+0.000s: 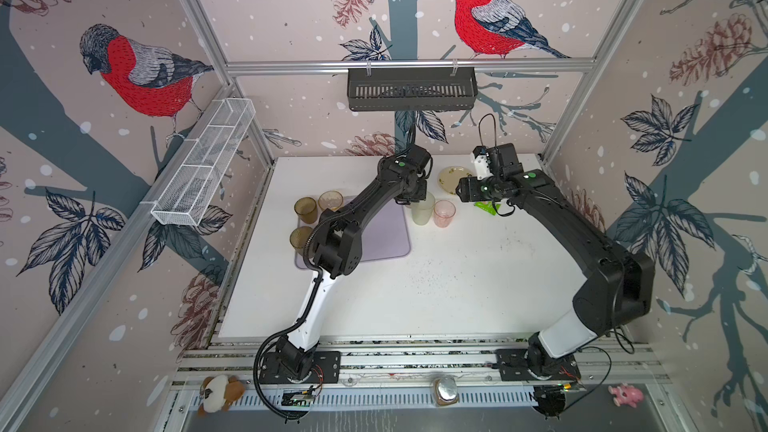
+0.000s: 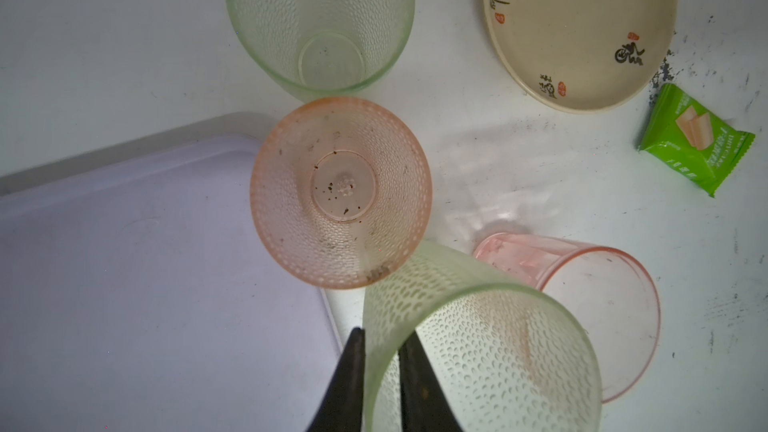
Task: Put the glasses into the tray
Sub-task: 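Close the left gripper on the pale green cup rim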
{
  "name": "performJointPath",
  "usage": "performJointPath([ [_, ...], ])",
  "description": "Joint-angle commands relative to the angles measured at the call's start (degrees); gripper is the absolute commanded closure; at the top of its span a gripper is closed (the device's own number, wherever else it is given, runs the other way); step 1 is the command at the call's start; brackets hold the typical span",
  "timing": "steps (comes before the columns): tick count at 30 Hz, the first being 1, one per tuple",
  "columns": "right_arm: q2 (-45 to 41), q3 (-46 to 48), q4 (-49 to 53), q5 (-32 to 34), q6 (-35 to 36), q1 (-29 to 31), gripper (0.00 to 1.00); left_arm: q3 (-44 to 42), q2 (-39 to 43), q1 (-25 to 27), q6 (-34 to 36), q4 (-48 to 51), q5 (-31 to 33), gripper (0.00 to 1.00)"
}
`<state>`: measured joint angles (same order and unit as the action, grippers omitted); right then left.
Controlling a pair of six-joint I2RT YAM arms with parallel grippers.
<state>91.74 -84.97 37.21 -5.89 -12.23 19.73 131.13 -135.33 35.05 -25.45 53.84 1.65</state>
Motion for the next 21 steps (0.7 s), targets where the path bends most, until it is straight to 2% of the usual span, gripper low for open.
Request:
performJointPath([
  [1,-0.1,-0.5,-1.2,0.7,-0.6,-0.1,0.22,0.5,-0.1,0.1,0.4,1.9,0.6,0.83],
  [21,0.4,-1.1,-2.0,1.1,-0.7,-0.4,0.22,0.3,0.7,0.1,1.0,2.4,1.5,0.91],
])
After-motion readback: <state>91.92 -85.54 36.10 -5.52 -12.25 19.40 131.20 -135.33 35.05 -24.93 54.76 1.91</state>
